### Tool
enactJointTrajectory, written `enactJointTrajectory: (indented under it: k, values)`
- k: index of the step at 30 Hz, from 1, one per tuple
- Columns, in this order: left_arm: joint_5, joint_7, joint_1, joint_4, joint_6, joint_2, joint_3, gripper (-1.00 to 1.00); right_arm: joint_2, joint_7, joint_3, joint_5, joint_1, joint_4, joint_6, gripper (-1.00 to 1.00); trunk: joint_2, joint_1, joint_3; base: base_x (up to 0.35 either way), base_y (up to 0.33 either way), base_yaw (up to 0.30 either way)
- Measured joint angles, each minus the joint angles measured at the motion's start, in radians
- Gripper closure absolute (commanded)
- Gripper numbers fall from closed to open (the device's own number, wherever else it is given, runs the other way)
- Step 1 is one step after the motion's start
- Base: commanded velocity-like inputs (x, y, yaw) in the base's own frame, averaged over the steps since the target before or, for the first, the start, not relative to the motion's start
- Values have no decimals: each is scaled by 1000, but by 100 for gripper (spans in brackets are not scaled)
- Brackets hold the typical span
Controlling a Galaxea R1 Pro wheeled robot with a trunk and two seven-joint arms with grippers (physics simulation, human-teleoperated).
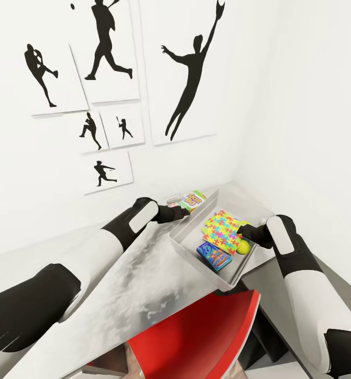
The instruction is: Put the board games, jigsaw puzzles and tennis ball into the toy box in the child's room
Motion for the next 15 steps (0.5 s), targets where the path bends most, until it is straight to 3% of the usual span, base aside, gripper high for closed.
enactJointTrajectory:
  k: [15]
  values:
    - [0,-2,5,6,-16,-1,-1,-100,0,0,-2,0,0,1,1,-100,0,0,0,0,0,0]
